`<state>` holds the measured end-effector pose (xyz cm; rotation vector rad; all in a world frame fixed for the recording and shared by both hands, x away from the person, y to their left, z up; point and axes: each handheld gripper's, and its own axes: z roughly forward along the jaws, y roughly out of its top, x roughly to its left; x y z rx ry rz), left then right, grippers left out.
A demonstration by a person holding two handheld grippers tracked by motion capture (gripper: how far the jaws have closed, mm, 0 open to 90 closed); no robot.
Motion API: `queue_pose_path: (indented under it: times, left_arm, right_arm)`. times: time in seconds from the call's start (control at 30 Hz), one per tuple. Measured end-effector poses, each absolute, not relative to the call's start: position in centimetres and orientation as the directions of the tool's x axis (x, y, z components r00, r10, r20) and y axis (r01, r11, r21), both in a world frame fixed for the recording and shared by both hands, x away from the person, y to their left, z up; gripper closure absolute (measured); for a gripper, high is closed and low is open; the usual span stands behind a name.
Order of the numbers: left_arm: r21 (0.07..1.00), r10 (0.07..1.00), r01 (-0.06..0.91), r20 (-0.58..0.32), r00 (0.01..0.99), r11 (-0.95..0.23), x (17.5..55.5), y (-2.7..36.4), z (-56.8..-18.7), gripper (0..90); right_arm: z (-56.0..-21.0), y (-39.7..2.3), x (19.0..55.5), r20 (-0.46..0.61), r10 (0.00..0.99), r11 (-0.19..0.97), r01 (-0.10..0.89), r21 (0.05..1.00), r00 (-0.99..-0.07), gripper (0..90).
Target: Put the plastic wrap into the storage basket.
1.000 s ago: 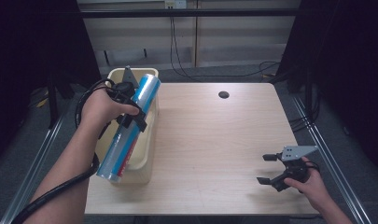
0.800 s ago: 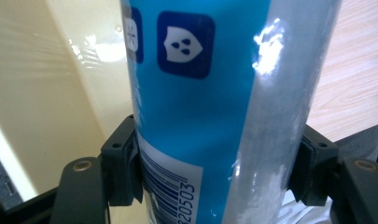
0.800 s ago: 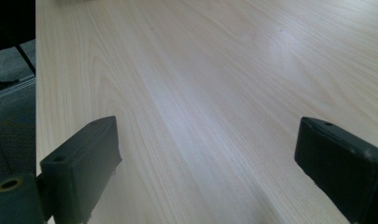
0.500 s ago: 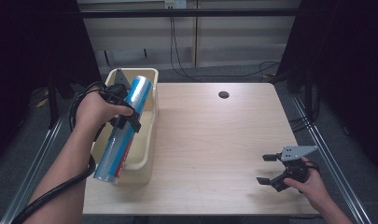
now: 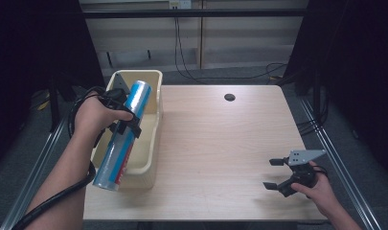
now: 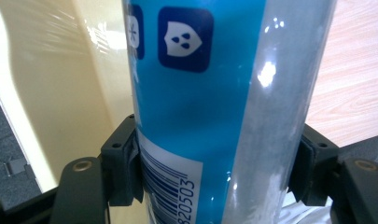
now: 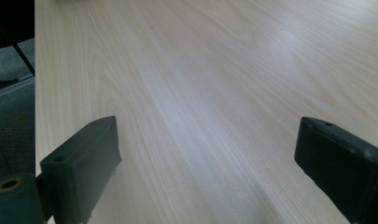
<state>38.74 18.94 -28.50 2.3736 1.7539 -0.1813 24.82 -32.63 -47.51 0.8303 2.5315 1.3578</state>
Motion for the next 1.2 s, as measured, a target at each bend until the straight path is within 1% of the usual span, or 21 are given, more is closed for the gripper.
queue_pose_path:
  times: [0.5,0.77,1.0,1.2]
  left_arm:
    - [0.072,0.942,0.965,-0.209,0.262,-0.253,38.6,19.4,-29.1,32.0]
    - [0.059,0.947,0.969,-0.207,0.247,-0.24,38.8,19.5,-29.8,32.0]
    - [0.042,0.95,0.976,-0.222,0.219,-0.215,39.1,19.5,-30.5,32.0]
    - [0.027,0.952,0.976,-0.22,0.215,-0.214,39.3,19.4,-31.1,31.9]
  right_arm:
    - [-47.5,-32.6,24.8,0.12,0.538,0.445,0.402,0.8,-0.835,6.4]
    - [-47.6,-32.4,24.7,0.12,0.531,0.453,0.401,0.796,-0.839,6.4]
    - [-47.7,-32.4,24.7,0.119,0.53,0.458,0.401,0.794,-0.84,6.3]
    - [-47.7,-32.4,24.8,0.122,0.529,0.457,0.402,0.794,-0.84,6.4]
